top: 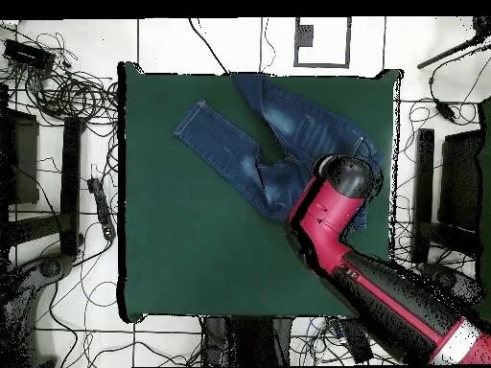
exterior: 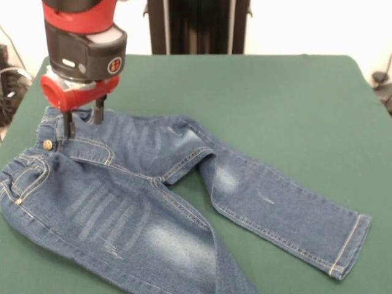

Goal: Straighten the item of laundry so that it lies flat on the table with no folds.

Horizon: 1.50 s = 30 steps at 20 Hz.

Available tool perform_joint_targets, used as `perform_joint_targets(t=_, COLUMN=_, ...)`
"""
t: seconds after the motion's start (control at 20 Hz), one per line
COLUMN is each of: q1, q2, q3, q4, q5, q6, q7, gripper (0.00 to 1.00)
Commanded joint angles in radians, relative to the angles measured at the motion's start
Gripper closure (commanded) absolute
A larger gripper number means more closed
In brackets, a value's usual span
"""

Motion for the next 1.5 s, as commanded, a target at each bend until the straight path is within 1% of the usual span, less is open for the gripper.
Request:
perform_joint_targets(t=0.05, q1=0.062, q2=0.074, q3=-0.126, q4=0.027, q5=-0.005, q6=0.103, q7=-0.096, gripper=0.00)
perform_joint_targets(t=0.25, q1=0.070, q2=0.090, q3=-0.149, q4=0.006, q5=-0.016, q6=0.107, q7=-0.120, gripper=0.00)
perform_joint_targets(t=0.5, q1=0.056, q2=0.068, q3=-0.130, q4=-0.003, q5=0.053, q6=0.088, q7=-0.225, gripper=0.00)
perform_joint_targets(t=0.7, q1=0.050, q2=0.081, q3=-0.131, q4=-0.036, q5=0.063, q6=0.065, q7=-0.300, gripper=0.00)
perform_joint_targets(t=0.9, q1=0.055, q2=0.110, q3=-0.168, q4=-0.045, q5=-0.006, q6=0.086, q7=-0.284, gripper=0.00)
perform_joint_targets(t=1.1, q1=0.057, q2=0.137, q3=-0.196, q4=-0.058, q5=-0.052, q6=0.103, q7=-0.277, gripper=0.00)
perform_joint_targets(t=1.35, q1=0.072, q2=0.215, q3=-0.244, q4=-0.127, q5=-0.139, q6=0.130, q7=-0.271, gripper=0.00)
perform_joint_targets(t=1.5, q1=0.079, q2=0.253, q3=-0.260, q4=-0.166, q5=-0.169, q6=0.142, q7=-0.281, gripper=0.00)
